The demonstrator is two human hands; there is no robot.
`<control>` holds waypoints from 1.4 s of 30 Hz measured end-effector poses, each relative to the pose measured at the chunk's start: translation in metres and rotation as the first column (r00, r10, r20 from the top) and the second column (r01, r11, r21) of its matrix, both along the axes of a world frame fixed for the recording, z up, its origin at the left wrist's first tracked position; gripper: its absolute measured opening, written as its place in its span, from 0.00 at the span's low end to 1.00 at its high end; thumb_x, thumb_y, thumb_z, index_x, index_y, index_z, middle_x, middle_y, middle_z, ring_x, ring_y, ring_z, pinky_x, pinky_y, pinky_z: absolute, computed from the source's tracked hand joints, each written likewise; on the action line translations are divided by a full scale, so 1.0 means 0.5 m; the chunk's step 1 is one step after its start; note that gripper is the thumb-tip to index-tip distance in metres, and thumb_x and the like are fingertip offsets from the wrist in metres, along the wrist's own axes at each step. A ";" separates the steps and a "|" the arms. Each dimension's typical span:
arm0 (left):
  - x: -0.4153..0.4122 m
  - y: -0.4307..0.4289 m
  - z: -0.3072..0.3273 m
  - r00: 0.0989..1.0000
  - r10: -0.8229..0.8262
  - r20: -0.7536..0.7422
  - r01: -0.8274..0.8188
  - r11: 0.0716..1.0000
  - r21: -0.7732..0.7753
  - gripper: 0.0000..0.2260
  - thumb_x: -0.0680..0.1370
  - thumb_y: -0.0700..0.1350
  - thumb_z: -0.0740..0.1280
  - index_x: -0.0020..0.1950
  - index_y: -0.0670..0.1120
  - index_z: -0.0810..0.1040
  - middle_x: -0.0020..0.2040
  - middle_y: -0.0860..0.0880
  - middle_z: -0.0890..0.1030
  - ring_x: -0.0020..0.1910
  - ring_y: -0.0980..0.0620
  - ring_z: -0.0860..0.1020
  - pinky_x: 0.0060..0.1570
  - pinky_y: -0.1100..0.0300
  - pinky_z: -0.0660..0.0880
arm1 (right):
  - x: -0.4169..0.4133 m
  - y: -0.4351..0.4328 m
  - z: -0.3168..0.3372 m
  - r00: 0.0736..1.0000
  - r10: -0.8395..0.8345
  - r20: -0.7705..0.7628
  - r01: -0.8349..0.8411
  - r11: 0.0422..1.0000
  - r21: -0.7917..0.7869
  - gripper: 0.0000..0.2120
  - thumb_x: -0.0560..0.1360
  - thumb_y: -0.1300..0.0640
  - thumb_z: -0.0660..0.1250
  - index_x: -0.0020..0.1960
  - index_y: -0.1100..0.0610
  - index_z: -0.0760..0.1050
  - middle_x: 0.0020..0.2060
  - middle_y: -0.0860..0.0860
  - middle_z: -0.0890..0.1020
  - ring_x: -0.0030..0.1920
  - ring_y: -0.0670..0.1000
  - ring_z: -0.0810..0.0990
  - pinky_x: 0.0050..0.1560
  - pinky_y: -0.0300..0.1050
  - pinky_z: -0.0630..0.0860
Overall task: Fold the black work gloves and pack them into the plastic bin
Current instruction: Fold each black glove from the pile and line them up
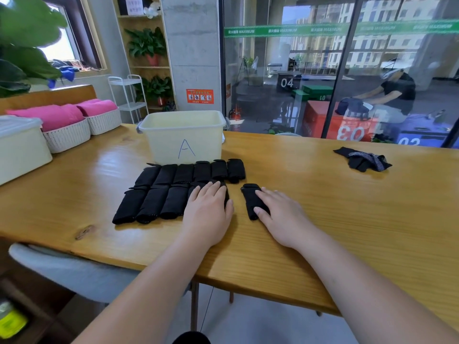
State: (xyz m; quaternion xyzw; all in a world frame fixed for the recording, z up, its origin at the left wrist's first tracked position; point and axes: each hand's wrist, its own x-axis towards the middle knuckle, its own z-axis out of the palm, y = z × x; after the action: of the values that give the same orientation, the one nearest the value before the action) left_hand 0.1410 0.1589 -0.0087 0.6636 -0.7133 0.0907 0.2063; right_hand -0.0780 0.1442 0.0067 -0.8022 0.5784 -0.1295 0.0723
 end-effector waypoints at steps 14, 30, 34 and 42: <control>0.007 -0.016 -0.023 0.999 -0.004 -0.039 0.002 0.999 -0.039 0.24 0.87 0.55 0.53 0.80 0.48 0.72 0.81 0.51 0.71 0.82 0.52 0.64 0.83 0.50 0.55 | 0.102 -0.026 -0.017 0.999 -0.042 -0.003 0.042 0.998 -0.045 0.29 0.87 0.37 0.48 0.86 0.44 0.54 0.85 0.44 0.57 0.85 0.53 0.55 0.83 0.59 0.54; 0.010 -0.012 -0.018 0.998 0.011 -0.055 -0.019 0.990 -0.136 0.29 0.84 0.63 0.53 0.74 0.47 0.78 0.76 0.48 0.77 0.80 0.47 0.69 0.81 0.45 0.62 | 0.073 -0.005 -0.004 0.999 0.014 0.030 -0.013 0.999 -0.044 0.30 0.86 0.33 0.45 0.85 0.42 0.55 0.85 0.42 0.55 0.85 0.52 0.53 0.83 0.58 0.54; 0.007 -0.009 -0.008 0.998 -0.062 0.018 0.065 0.977 -0.202 0.26 0.85 0.62 0.57 0.72 0.47 0.80 0.75 0.47 0.78 0.80 0.46 0.69 0.81 0.43 0.62 | 0.020 0.008 0.007 0.999 -0.026 0.028 0.027 0.999 -0.029 0.33 0.85 0.32 0.46 0.86 0.43 0.54 0.85 0.43 0.54 0.85 0.51 0.52 0.83 0.58 0.54; -0.086 0.001 0.020 0.978 -0.193 0.077 0.205 0.955 -0.216 0.26 0.85 0.62 0.57 0.73 0.48 0.80 0.75 0.49 0.78 0.81 0.46 0.67 0.82 0.44 0.61 | -0.101 0.032 0.022 0.990 -0.139 -0.001 0.139 0.990 -0.016 0.34 0.84 0.31 0.47 0.86 0.44 0.53 0.86 0.43 0.53 0.85 0.52 0.52 0.83 0.58 0.54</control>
State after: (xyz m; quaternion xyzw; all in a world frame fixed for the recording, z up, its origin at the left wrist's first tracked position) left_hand 0.0978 0.1592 0.0011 0.5584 -0.7672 0.1672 0.2676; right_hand -0.1282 0.1603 0.0175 -0.7607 0.6317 -0.1381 0.0561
